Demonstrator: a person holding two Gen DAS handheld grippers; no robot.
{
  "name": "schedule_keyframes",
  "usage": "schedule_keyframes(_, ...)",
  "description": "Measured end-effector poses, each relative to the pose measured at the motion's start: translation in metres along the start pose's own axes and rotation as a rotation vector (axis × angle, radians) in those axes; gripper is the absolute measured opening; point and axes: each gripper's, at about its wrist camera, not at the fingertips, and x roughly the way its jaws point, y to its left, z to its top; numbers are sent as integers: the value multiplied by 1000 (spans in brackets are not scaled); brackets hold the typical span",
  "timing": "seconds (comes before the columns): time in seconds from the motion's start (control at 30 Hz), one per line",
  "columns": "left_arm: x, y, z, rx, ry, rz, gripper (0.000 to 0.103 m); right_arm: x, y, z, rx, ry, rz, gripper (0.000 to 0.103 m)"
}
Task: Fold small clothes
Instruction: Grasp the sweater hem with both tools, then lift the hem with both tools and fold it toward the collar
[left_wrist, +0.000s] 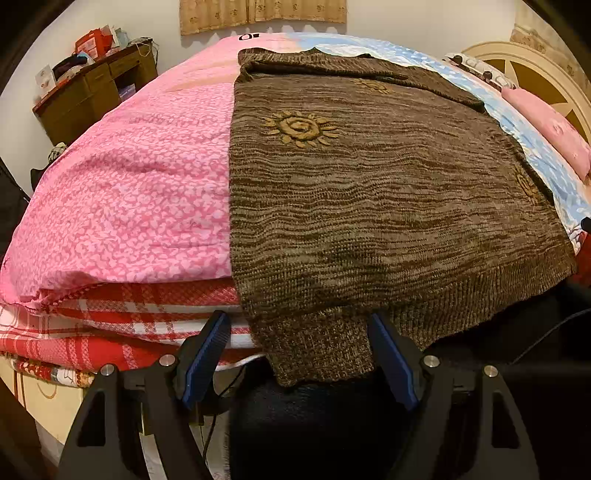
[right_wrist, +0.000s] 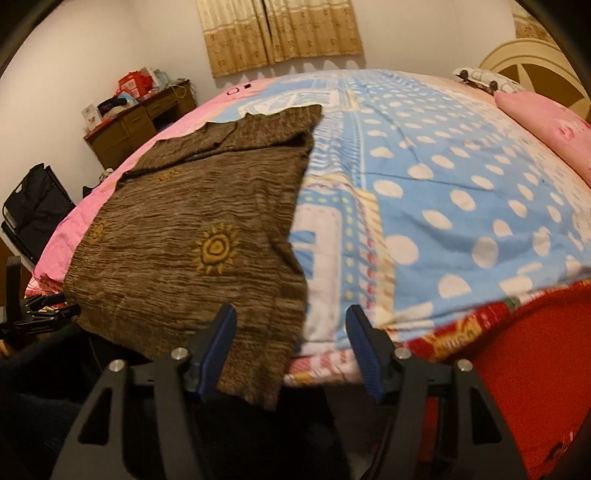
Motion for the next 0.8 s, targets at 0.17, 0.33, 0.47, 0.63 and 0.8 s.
schedule_keyframes(0.17,-1,-3,0,0,-10,-29,78,9,-7,-4,33,27,18,65)
schedule_keyframes(0.33,-3,-1,-3,-8,-29,-88,78,18,-18,-12,67,63,16,65)
schedule_keyframes(0.47,-4,-3,-5,-4,-39,-124,78,19,-28,-16,117,78,53,69)
schedule_keyframes(0.63,-4,-10,-8,8,-32,-147,78,23,-18,-19,71,104,30,74)
schedule_keyframes(0.8,0,-11,-6,-1,-31,-178,78,22,-6,-21,22,123,87,66)
